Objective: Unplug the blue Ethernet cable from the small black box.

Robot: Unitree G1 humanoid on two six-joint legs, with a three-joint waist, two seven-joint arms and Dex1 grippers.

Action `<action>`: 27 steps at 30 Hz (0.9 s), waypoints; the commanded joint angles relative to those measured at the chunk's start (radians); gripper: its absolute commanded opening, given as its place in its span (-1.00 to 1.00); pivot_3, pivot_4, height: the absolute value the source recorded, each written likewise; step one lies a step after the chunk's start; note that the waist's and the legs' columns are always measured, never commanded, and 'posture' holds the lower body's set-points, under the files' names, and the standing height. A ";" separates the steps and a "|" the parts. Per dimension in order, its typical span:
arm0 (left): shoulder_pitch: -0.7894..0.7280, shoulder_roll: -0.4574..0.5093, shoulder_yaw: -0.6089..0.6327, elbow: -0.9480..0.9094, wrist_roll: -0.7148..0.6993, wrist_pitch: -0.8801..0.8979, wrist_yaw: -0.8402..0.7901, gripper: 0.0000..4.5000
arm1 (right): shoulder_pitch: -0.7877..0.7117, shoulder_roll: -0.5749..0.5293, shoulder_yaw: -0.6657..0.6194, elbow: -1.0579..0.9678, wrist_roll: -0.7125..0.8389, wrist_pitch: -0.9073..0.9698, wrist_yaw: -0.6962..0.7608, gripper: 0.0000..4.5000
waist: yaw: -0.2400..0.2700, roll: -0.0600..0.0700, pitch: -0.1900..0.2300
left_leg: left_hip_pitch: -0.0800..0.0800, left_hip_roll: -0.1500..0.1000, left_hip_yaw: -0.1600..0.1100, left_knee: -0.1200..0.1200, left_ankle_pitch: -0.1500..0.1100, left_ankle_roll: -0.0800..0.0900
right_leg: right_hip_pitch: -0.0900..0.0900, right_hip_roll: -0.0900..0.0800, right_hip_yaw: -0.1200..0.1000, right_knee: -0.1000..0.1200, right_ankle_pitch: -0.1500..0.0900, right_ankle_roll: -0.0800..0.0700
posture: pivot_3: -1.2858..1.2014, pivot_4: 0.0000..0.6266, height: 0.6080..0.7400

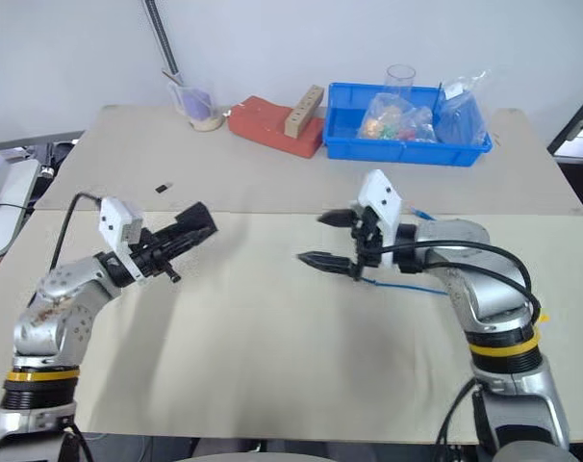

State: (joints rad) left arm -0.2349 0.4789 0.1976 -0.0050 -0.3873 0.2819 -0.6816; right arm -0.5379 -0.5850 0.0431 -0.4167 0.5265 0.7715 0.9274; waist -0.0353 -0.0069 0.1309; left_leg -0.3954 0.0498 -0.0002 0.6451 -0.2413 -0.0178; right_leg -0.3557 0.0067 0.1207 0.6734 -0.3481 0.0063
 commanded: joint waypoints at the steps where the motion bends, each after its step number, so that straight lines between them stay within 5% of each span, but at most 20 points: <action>1: -0.013 -0.036 0.022 0.077 0.072 -0.138 0.093 -0.75 | 0.006 0.011 -0.028 -0.051 0.030 0.026 -0.065 0.99 | 0.010 -0.001 0.000 | -0.001 -0.001 0.000 0.000 0.000 0.000 | 0.000 -0.001 0.000 0.000 0.000 0.000 | 0.03 -0.52 1.00; 17: -0.184 -0.136 0.009 0.573 0.156 -0.451 0.159 -0.75 | -0.036 0.016 -0.016 -0.028 0.018 0.025 -0.163 0.99 | 0.017 -0.001 0.000 | -0.001 -0.005 0.001 0.000 0.000 0.001 | 0.000 -0.005 -0.003 0.000 0.000 0.000 | 0.03 -0.52 1.00; 25: -0.140 -0.126 0.028 0.520 0.118 -0.407 0.137 0.86 | -0.027 -0.003 -0.015 -0.011 0.013 0.018 -0.165 1.00 | 0.016 -0.001 0.000 | -0.001 -0.005 0.001 0.000 0.001 0.001 | 0.000 -0.005 -0.003 0.000 0.000 0.000 | 0.03 -0.52 1.00; 27: -0.105 -0.112 0.035 0.467 0.110 -0.380 0.136 0.98 | -0.015 -0.009 -0.016 -0.010 0.012 0.012 -0.162 1.00 | 0.015 -0.001 0.000 | -0.001 -0.004 0.001 0.000 0.001 0.001 | 0.000 -0.005 -0.004 0.000 0.000 0.000 | 0.03 -0.52 1.00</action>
State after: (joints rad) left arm -0.3663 0.3442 0.2100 0.5261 -0.2581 -0.1218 -0.5416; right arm -0.5461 -0.5806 0.0436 -0.4109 0.5336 0.7983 0.7625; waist -0.0200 -0.0078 0.1306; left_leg -0.3966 0.0459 0.0005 0.6451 -0.2407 -0.0171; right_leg -0.3561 0.0018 0.1172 0.6733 -0.3480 0.0063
